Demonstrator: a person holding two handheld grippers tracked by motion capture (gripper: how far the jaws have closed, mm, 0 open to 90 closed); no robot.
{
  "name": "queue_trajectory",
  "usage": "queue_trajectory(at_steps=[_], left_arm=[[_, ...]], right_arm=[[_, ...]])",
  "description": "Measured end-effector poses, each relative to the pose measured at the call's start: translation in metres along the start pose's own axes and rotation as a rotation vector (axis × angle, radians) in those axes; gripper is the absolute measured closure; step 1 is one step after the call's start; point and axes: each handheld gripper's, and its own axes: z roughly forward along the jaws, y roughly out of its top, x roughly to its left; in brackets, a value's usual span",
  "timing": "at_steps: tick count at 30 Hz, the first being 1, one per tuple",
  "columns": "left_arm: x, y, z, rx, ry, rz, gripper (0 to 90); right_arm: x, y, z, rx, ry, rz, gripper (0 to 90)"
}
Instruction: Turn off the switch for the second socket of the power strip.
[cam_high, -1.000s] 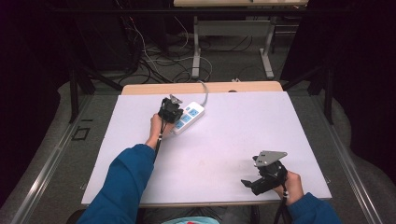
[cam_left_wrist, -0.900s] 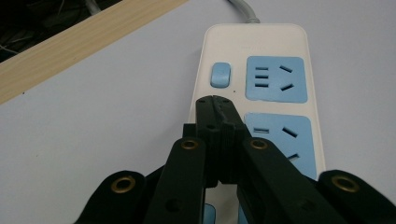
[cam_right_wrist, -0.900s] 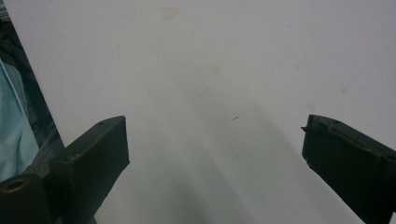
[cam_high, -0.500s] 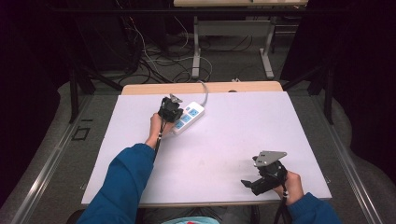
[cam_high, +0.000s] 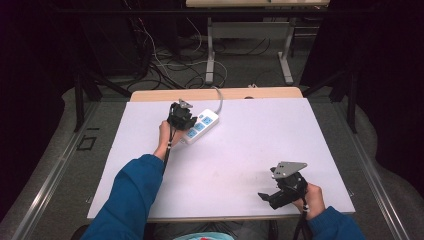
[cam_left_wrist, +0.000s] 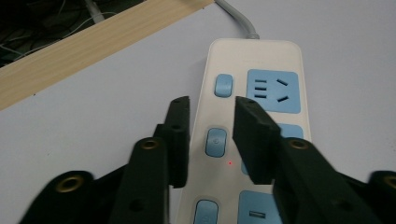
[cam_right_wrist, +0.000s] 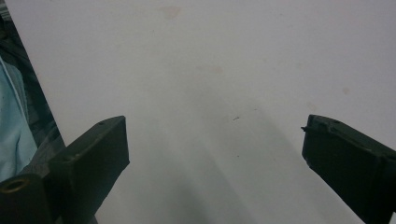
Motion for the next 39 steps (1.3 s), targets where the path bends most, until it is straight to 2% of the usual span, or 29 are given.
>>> queue_trajectory(at_steps=[6, 11, 13, 23, 26, 28, 30, 31, 35, 36, 37, 39], left_arm=[[0.001, 0.001, -0.010, 0.022, -0.019, -0.014, 36.8], [0.001, -0.002, -0.022, 0.010, -0.027, -0.020, 21.4], [0.000, -0.004, -0.028, 0.014, -0.025, -0.011, 16.6], [-0.006, -0.024, -0.060, 0.026, -0.019, 0.017, 4.0], [-0.011, -0.028, -0.069, 0.024, -0.012, 0.047, 1.4], [-0.015, -0.031, -0.076, 0.027, -0.009, 0.053, 0.6], [-0.019, -0.035, -0.083, 0.031, 0.009, 0.084, 0.3], [-0.021, -0.038, -0.086, 0.036, 0.016, 0.096, 0.2], [-0.024, -0.046, -0.101, 0.045, 0.021, 0.114, 0.2], [-0.025, -0.048, -0.104, 0.041, 0.020, 0.107, 0.2], [-0.025, -0.049, -0.109, 0.054, 0.011, 0.113, 0.2], [-0.029, -0.053, -0.115, 0.037, 0.022, 0.117, 0.2]], right_arm=[[0.000, 0.000, 0.000, -0.005, -0.008, 0.003, 6.8], [0.000, 0.000, 0.000, -0.001, -0.003, 0.002, 6.8], [0.000, 0.000, 0.000, -0.002, -0.003, 0.002, 6.8], [0.000, 0.000, 0.000, -0.002, -0.007, 0.007, 6.9], [0.000, 0.000, 0.000, -0.002, -0.005, 0.000, 6.9], [0.000, 0.000, 0.000, -0.003, -0.007, 0.002, 6.8], [0.001, 0.000, 0.000, -0.002, -0.011, 0.012, 6.9], [0.000, 0.000, 0.000, 0.001, -0.005, 0.000, 6.9], [0.000, 0.000, 0.000, 0.002, -0.006, -0.007, 6.8], [0.000, 0.000, 0.000, 0.003, -0.006, -0.006, 6.8], [0.000, 0.000, 0.000, 0.000, -0.003, -0.005, 6.8], [0.000, 0.000, 0.000, -0.003, -0.010, -0.007, 6.8]])
